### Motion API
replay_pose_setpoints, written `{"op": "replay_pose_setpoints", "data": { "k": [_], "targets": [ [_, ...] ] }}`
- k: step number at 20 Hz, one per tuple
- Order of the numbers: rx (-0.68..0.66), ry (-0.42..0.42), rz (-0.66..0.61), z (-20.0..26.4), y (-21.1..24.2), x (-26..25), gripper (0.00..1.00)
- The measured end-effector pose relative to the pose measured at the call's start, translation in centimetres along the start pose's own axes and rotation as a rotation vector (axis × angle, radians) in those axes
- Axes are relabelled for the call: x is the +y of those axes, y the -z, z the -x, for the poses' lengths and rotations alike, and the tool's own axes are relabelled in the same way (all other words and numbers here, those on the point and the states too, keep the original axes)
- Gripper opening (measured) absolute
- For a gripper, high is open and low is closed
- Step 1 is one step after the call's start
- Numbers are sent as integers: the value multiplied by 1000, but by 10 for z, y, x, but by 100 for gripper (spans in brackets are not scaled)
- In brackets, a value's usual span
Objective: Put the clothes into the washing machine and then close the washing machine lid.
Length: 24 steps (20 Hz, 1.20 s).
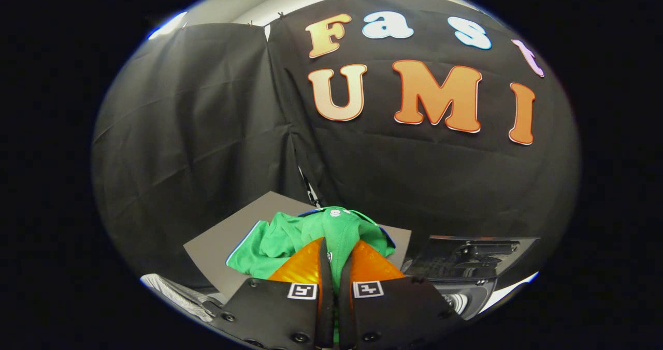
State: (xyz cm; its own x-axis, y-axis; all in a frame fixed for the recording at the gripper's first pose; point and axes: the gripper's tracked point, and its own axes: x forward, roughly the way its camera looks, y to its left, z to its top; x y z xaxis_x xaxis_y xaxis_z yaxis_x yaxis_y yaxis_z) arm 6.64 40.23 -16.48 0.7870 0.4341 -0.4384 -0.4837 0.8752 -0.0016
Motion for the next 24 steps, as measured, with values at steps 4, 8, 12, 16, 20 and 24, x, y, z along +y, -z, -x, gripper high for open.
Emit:
{"op": "replay_pose_setpoints", "data": {
  "k": [4, 8, 12, 16, 20, 24],
  "targets": [
    [-30, 33, -41, 22, -10, -32, 12],
    [-63, 95, -68, 46, -14, -75, 12],
    [-89, 156, -85, 68, -15, -119, 12],
    [-95, 224, -115, 91, -6, -165, 12],
    [-99, 286, -145, 110, 3, -204, 12],
    [-112, 333, -172, 134, 11, -238, 12]
  ]
}}
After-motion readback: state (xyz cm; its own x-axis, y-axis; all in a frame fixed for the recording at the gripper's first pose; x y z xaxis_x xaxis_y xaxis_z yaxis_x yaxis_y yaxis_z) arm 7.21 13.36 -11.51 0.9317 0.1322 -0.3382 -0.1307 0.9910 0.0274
